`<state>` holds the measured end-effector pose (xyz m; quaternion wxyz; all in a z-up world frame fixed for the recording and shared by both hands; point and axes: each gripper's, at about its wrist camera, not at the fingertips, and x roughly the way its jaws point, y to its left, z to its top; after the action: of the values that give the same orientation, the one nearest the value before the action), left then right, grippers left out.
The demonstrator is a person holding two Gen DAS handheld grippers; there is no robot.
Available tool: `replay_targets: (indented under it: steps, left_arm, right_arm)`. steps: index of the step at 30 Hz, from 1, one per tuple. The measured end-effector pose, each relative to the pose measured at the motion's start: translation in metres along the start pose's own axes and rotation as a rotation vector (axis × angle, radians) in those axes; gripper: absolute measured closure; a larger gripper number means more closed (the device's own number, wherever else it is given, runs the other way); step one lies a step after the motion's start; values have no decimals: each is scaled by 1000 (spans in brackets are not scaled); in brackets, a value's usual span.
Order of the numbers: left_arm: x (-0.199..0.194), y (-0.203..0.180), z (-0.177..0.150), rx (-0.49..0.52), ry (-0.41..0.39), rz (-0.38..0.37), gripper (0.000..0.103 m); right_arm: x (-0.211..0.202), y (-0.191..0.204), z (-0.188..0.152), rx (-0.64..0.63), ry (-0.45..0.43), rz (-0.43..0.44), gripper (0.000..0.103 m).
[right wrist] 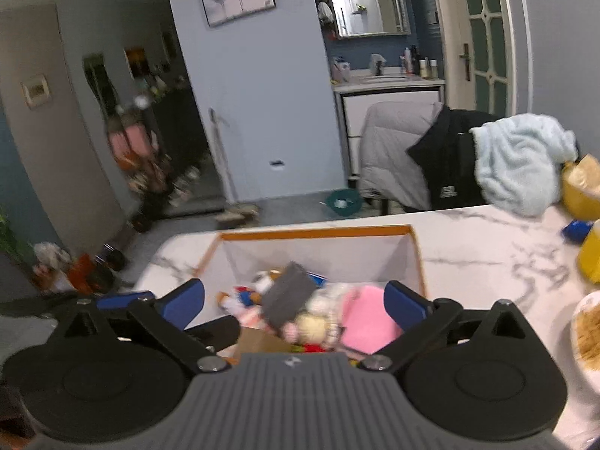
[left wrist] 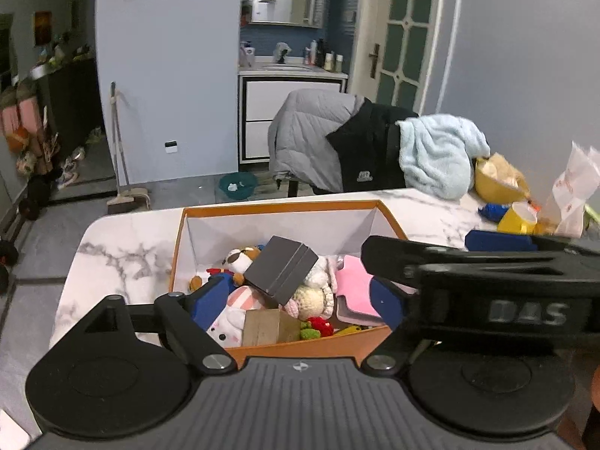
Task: Organize objects
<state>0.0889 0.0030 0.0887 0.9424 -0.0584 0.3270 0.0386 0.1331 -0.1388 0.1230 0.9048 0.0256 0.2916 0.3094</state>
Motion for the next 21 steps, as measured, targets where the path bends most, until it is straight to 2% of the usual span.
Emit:
replay_targets:
  steps: [2,4,9,12,21]
  left_arm:
    - [0,6,-2,-52,17,16,0]
    - [3,10,-4,-87,34,12,0]
    - [13,12,-7,-75,51,74,0]
    - [20,15,-13,-76,55,84,0]
    - [36,14,-33,-59,99,101,0]
  right_arm:
    - [-6,-1,-3,13,-25,40,1]
    - [-9,4,-4,-5,-42,35,1]
    - [-12,21,-5,-113,-71,-97,1]
    - [-6,25,-7,-141,-51,-149,1]
    - [22,22,-27,-158,3,-189,1]
